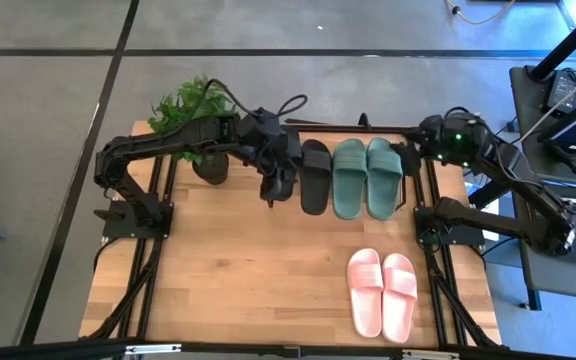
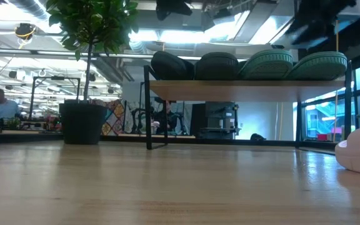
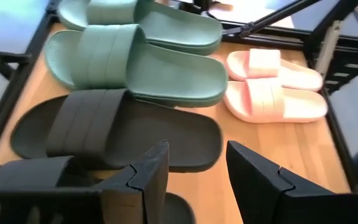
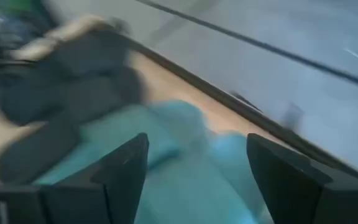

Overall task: Pick and place slides into the shelf
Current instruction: Put the black slides on the shelf

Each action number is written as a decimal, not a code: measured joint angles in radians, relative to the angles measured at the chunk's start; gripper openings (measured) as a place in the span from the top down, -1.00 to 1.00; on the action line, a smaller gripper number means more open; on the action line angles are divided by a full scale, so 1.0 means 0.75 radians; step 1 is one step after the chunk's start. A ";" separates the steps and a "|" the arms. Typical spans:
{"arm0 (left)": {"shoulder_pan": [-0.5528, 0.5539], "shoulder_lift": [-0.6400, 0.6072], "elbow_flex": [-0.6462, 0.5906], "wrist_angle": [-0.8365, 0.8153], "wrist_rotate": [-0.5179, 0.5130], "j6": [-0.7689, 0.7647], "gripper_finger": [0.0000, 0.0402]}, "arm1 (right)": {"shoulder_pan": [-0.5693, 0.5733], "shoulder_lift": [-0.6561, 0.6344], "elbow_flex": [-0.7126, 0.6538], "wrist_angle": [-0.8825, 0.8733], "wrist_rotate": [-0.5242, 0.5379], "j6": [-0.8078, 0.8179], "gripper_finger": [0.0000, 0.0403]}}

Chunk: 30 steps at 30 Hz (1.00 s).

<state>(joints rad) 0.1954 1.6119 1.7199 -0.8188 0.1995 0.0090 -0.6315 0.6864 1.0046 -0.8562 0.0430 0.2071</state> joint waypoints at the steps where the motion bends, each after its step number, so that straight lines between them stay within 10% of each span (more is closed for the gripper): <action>1: 0.000 0.000 0.000 0.000 0.022 0.000 0.24 | 0.000 -0.006 0.000 0.042 -0.068 -0.034 -0.34; 15: -0.089 0.055 0.000 -0.039 0.193 0.030 0.24 | 0.001 0.024 0.001 0.160 -0.229 -0.218 -0.34; 24: -0.233 0.064 -0.001 -0.324 -0.564 0.323 0.24 | 0.001 0.028 0.001 0.164 -0.224 -0.211 -0.34; 30: -0.345 0.066 -0.001 -0.331 -0.645 0.320 0.24 | 0.001 0.031 0.001 0.164 -0.222 -0.142 -0.34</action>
<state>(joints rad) -0.0631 1.6615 1.7191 -1.0668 -0.2844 0.2493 -0.6311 0.7094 1.0050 -0.7334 -0.1234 0.1007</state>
